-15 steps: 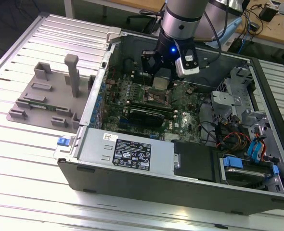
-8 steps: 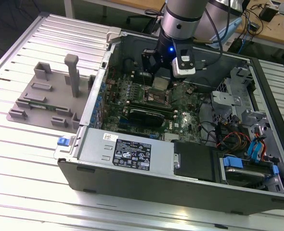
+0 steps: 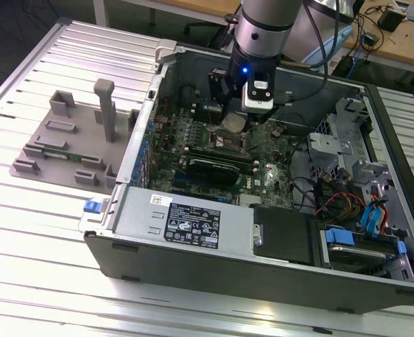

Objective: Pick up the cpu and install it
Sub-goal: 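Place the cpu into insertion slot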

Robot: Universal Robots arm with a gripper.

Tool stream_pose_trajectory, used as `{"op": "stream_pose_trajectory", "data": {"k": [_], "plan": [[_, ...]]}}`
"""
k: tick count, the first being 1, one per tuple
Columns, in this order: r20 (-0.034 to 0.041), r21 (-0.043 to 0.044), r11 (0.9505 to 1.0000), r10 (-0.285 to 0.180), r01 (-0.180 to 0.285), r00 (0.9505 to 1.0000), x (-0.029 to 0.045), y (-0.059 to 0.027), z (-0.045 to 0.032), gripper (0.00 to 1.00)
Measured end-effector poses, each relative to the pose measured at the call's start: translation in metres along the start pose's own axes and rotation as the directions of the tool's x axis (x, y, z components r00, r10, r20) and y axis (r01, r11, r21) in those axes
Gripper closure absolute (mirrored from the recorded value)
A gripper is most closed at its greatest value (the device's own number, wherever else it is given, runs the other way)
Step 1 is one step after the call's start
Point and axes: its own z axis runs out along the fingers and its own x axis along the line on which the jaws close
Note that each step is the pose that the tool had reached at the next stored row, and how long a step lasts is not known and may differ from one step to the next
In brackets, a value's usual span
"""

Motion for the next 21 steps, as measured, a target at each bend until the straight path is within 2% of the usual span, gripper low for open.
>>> {"op": "stream_pose_trajectory", "data": {"k": [3,5,7,8,10,11,12,14,17,18,19,21], "plan": [[0.0028,0.0010,0.9983,0.059,-0.059,0.9983,0.0000,0.0000,0.0001,0.45],[0.0066,0.0021,0.9909,0.134,-0.134,0.9909,0.0000,0.0000,0.0001,0.45],[0.0082,0.0024,0.9862,0.166,-0.166,0.9862,0.0000,0.0000,0.0001,0.45],[0.0105,0.0029,0.9775,0.211,-0.211,0.9774,0.0000,0.0000,0.0001,0.45],[0.0134,0.0032,0.9642,0.265,-0.265,0.9641,0.0000,0.0000,0.0002,0.45],[0.0141,0.0033,0.9601,0.280,-0.280,0.9600,0.0000,0.0000,0.0002,0.45],[0.0153,0.0034,0.9535,0.301,-0.301,0.9534,0.0000,0.0000,0.0002,0.45],[0.0181,0.0035,0.9358,0.352,-0.352,0.9357,0.0000,0.0000,0.0003,0.45],[0.0207,0.0035,0.9168,0.399,-0.399,0.9167,0.0000,0.0000,0.0003,0.45],[0.0220,0.0034,0.9066,0.422,-0.422,0.9065,0.0000,0.0000,0.0003,0.45],[0.0227,0.0033,0.8995,0.437,-0.437,0.8993,0.0000,0.0000,0.0003,0.45],[0.0255,0.0030,0.8749,0.484,-0.484,0.8746,0.0000,0.0000,0.0004,0.45]]}}
